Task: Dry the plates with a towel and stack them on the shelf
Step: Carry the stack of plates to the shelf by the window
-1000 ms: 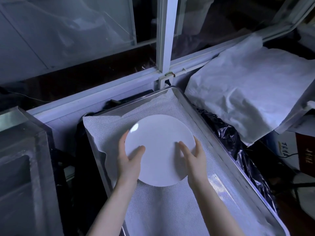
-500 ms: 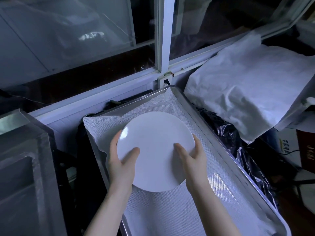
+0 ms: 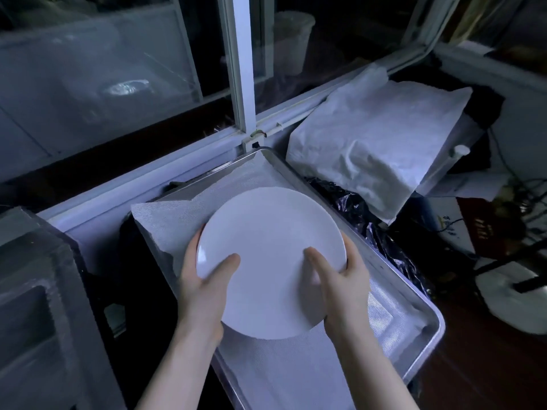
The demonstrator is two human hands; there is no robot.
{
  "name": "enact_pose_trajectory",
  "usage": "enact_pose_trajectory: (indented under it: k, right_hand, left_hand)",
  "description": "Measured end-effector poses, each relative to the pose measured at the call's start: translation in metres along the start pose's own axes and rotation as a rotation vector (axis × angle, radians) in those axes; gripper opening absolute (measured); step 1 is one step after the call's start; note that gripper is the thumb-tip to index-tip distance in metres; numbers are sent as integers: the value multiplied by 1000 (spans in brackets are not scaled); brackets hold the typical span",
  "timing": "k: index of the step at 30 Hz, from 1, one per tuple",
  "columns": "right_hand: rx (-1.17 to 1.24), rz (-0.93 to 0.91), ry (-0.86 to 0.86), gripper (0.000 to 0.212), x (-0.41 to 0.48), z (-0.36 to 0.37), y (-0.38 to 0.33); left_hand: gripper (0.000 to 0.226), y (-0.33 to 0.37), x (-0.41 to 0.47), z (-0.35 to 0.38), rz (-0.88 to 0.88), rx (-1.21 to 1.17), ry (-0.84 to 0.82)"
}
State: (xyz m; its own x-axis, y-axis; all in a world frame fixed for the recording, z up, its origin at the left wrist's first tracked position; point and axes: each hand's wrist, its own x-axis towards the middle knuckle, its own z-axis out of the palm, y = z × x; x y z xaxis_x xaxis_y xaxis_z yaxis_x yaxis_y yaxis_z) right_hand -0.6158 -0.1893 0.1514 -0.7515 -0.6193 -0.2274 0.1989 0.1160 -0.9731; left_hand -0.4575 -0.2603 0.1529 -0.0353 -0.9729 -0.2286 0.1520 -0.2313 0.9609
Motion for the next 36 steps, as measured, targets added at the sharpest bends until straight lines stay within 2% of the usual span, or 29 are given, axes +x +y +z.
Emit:
enact_pose_trajectory:
  k: [7,15,19,24,29,36]
  right_hand:
    - [0,-130,200,41,-96,-73,-14]
    - [29,-161,666,45,-252,-206,-13]
    - [61,-186,913,40,-331,-284,-8]
    - [181,-265,1196,28,-431,-379,6]
    - [221,-298,1476,28,-541,-476,25]
    - [176,-230,1822,33,-711,-615,55]
  left_hand:
    - [56,3,-82,0,10,12,-275]
    - [49,-11,-228,31,-57,57,-746]
    - [56,-24,-326,64,-65,121,-990]
    - [51,-48,-456,103,-73,187,-1296]
    - [54,-82,-615,129,-130,221,-1569]
    - [53,-137,-851,131,-220,244,-1862]
